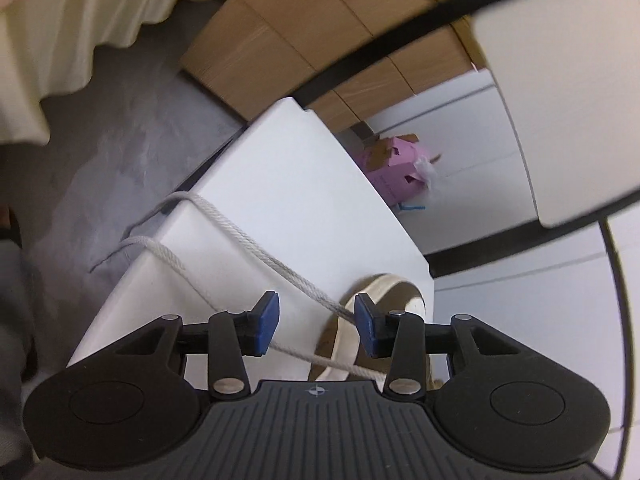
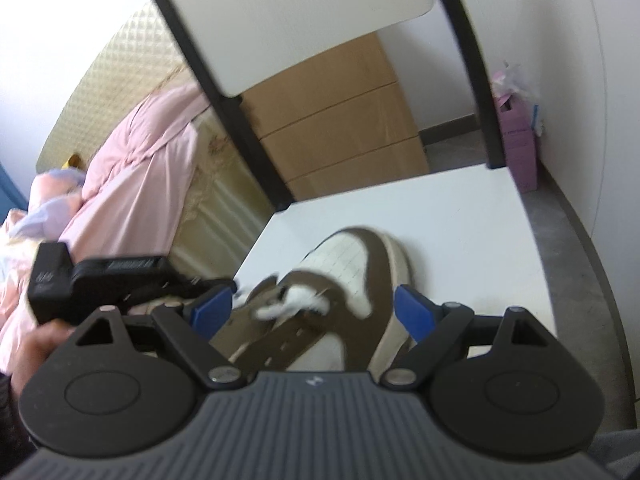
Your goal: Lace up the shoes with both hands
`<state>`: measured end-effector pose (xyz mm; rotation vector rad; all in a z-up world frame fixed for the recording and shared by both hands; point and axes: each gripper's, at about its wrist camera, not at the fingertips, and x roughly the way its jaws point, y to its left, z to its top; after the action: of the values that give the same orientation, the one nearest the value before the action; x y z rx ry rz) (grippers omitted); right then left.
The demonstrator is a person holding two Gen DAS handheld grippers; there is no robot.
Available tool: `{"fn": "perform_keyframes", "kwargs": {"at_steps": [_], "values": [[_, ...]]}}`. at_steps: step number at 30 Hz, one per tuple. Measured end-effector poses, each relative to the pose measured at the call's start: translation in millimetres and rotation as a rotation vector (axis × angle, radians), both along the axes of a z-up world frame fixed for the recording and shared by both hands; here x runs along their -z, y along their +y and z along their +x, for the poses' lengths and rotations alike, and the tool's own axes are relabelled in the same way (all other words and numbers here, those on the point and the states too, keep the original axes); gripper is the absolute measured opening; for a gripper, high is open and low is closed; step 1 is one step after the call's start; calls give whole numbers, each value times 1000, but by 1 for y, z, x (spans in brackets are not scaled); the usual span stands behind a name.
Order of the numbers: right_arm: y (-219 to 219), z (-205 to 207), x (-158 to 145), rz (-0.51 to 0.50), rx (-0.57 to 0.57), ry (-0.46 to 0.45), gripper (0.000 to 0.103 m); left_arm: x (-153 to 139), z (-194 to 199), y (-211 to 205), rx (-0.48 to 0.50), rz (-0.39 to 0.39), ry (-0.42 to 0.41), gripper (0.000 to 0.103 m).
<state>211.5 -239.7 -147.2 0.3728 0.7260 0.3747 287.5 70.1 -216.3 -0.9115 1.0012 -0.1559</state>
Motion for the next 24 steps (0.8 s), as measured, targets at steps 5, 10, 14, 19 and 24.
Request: {"fn": "perform_keyframes", "kwargs": {"at_steps": [5, 10, 14, 19, 24], "values": [[23, -5, 8, -146, -28, 50, 89, 11, 13, 11, -37, -6, 30, 47], [29, 7, 22, -176, -27, 108, 90, 10, 27, 15, -36, 19, 32, 47], [29, 14, 27, -142, 16, 95, 90, 12, 38, 20, -70, 27, 38, 47], [30, 28, 31, -153, 35, 75, 90, 10, 48, 26, -76, 57, 32, 46], [22, 35, 35, -116, 49, 99, 90, 1, 47, 28, -87, 83, -24, 5]]}}
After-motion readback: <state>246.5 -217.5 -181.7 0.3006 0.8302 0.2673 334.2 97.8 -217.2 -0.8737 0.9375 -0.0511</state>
